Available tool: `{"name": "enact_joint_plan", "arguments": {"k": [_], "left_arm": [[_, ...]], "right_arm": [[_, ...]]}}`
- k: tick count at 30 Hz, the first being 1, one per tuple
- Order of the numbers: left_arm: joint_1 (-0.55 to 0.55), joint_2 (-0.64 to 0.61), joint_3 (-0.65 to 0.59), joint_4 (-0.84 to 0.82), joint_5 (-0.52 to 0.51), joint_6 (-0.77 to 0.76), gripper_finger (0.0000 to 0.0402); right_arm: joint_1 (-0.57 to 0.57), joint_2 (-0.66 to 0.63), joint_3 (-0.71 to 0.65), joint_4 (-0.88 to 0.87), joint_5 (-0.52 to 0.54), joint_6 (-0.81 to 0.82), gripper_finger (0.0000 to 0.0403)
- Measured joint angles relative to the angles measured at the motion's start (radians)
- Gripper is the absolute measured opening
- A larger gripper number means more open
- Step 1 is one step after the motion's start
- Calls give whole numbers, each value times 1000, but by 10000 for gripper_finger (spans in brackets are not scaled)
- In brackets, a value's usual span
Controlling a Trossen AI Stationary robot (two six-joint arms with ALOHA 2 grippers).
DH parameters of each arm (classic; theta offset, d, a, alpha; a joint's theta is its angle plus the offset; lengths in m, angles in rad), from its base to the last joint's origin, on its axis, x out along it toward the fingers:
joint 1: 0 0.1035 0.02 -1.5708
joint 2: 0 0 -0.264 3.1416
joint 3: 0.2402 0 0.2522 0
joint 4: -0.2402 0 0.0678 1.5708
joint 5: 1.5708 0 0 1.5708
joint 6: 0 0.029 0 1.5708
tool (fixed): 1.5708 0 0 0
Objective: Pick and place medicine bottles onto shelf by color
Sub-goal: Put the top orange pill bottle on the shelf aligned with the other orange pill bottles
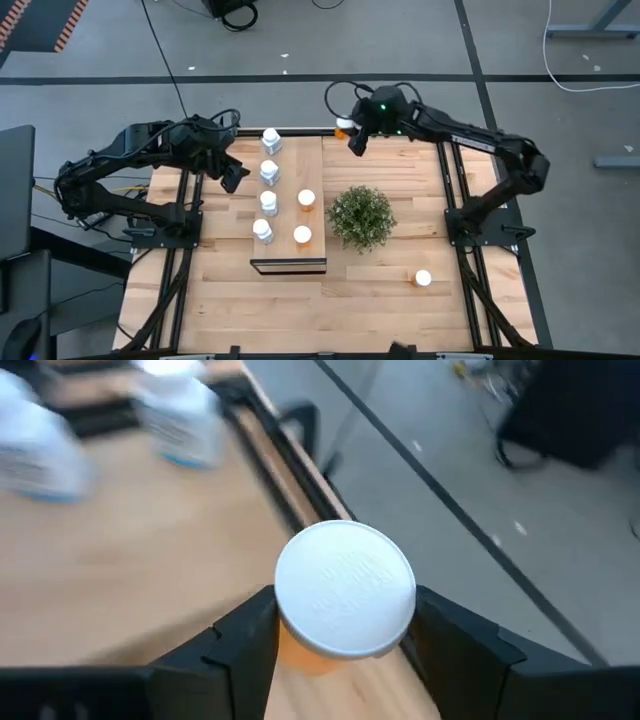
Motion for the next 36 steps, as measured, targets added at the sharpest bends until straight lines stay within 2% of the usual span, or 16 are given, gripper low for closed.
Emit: {"name": "enact_joint_plan", "arguments": {"k": [4, 10, 14, 21, 26, 30, 32, 36], "left_arm": [[0, 0, 0, 2, -17, 4, 190], [0, 3, -1, 14, -24, 27, 190], [0, 3, -1, 27, -24, 40, 190], [0, 3, -1, 26, -24, 41, 190], [0, 3, -1, 25, -24, 42, 190], [-1, 3, -1, 22, -24, 43, 190], [-1, 3, -1, 22, -24, 43, 190], [0, 3, -1, 21, -24, 43, 190]], "right_arm": [[107, -28, 1, 35, 14, 5, 218], [231, 42, 1, 151, 153, 12, 218], [242, 93, 1, 224, 195, 55, 218], [231, 164, 46, 260, 198, 57, 218], [230, 255, 210, 184, 195, 18, 218], [217, 346, 347, -4, 194, 21, 218], [209, 380, 391, -71, 191, 29, 218], [200, 414, 436, -98, 180, 50, 218]]}}
